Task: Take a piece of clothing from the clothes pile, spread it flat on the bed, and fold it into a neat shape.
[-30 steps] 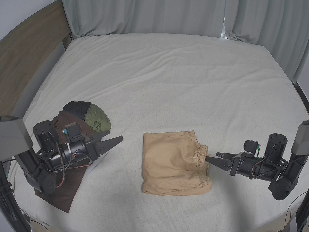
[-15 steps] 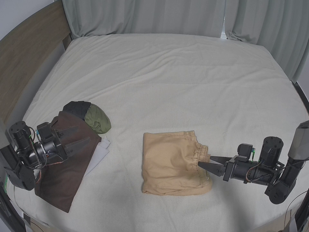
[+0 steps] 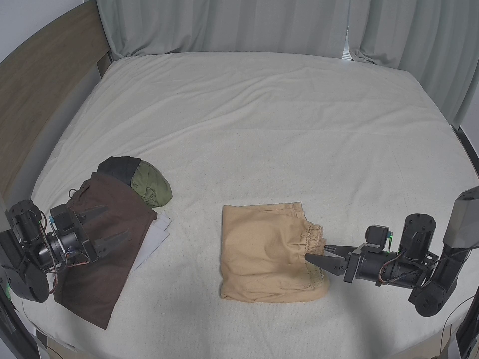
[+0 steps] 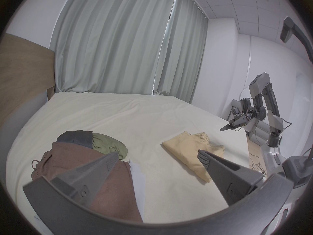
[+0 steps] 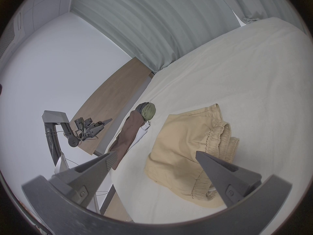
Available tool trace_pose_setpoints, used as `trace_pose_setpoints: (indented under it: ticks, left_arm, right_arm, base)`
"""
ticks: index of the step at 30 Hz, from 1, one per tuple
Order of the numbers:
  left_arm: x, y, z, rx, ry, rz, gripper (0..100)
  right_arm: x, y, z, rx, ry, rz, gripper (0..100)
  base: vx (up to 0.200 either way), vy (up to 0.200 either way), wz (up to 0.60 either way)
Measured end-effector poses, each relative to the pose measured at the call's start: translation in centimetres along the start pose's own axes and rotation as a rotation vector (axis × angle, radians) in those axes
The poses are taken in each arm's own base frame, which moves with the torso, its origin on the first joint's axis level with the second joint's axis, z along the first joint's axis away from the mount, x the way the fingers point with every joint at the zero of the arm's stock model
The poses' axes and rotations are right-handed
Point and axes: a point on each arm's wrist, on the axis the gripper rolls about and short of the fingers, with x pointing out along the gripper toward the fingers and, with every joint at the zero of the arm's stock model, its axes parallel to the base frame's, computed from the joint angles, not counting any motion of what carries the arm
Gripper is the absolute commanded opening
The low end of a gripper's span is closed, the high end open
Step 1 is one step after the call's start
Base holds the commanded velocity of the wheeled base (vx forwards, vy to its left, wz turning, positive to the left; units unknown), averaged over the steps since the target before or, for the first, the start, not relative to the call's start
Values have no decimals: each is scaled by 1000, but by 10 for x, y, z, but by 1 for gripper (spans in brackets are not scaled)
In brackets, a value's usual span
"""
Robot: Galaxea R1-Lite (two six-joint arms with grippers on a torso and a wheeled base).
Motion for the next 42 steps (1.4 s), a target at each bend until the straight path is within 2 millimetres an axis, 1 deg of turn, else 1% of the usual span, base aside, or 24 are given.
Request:
trace_pose_setpoints:
  ticks: [4,8,14,23,30,42]
  left_arm:
    - [-1,2,-4,6,11,15,100]
    - [0,3,-8,21,20,16,100]
    - [3,5,-16,71,36,5,100]
    - [7,5,-25,62,58,-8,100]
    - [9,5,-27,56,62,-12,100]
    - [8,5,-28,51,67,-14,100]
  right_arm:
    - [1,-2,-2,5,6,-7,100]
    - [3,-9,-7,19,27,-26,100]
    - [8,-19,-19,39,59,-81,100]
    - [13,-40,-34,83,101,-161,100]
    - [14,-54,-42,113,123,-200,100]
    - [23,-67,-55,138,156,-220,100]
  base:
    - [0,0,0]
    - [0,0,0]
    - [0,0,0]
    - [0,0,0]
    - [0,0,0]
    - [0,0,0]
